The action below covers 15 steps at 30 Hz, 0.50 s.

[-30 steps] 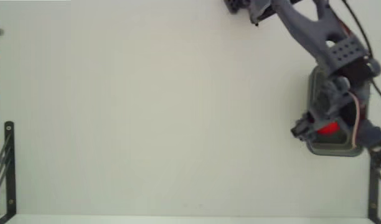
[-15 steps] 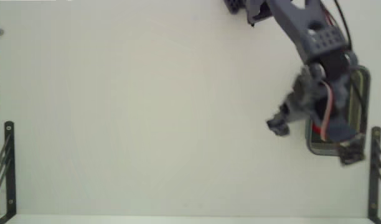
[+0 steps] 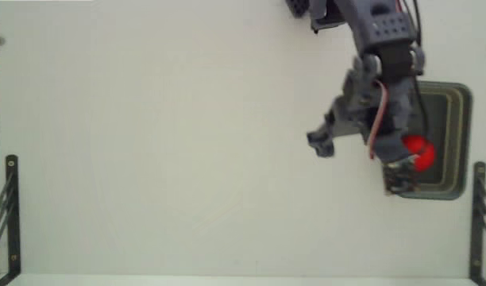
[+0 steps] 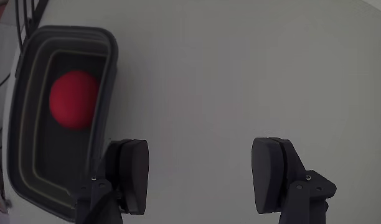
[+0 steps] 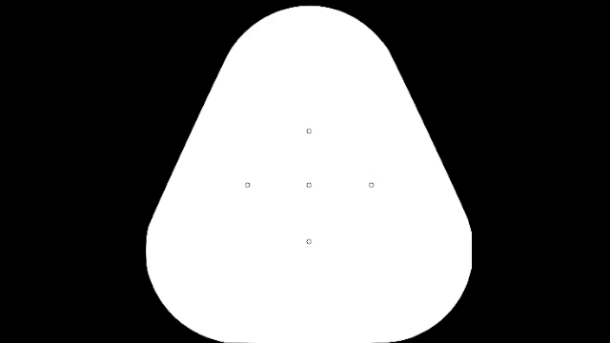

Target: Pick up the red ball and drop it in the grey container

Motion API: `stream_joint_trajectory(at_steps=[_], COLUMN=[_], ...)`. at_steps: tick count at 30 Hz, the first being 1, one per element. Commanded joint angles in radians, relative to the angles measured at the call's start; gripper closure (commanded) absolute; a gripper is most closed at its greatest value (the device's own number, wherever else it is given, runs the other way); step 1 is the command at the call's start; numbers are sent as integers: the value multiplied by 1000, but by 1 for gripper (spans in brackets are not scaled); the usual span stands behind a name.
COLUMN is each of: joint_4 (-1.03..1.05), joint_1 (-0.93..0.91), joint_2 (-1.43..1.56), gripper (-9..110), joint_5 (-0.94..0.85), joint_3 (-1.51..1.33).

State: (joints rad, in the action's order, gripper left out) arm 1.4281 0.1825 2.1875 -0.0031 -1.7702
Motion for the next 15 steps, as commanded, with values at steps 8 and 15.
stream_joint_trajectory(at_steps=[8, 15], joint_4=[2, 2], joint_1=[-93, -141], joint_2=[175, 239], gripper=[-9, -9], joint_5=[3, 3], joint_3=[-112, -175])
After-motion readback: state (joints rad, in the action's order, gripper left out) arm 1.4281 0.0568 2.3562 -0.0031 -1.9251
